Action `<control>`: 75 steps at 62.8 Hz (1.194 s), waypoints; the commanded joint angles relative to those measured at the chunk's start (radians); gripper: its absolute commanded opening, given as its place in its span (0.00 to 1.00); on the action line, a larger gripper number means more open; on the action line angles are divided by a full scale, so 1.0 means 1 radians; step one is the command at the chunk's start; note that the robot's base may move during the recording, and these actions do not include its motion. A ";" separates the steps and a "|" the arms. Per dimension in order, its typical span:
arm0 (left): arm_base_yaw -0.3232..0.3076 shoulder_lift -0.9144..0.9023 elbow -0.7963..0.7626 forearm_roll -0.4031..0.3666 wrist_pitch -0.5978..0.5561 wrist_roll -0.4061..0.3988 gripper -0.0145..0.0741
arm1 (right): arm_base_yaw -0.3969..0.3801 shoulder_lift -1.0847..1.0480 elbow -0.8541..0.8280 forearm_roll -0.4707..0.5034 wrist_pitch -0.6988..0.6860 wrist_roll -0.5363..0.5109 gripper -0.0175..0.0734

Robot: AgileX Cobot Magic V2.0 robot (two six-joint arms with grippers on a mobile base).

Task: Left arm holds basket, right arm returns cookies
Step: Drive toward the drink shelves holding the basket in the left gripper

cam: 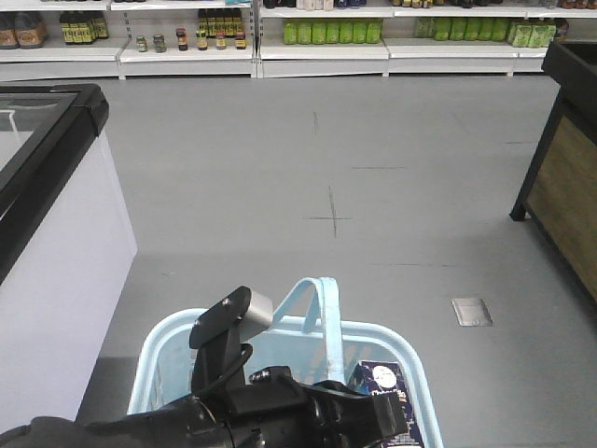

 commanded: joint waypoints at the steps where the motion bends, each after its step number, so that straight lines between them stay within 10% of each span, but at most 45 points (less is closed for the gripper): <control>1: -0.003 -0.038 -0.033 0.011 -0.046 0.011 0.16 | 0.001 -0.010 0.001 -0.006 -0.076 -0.003 0.19; 75: -0.003 -0.038 -0.033 0.011 -0.048 0.011 0.16 | 0.001 -0.010 0.001 -0.006 -0.076 -0.003 0.19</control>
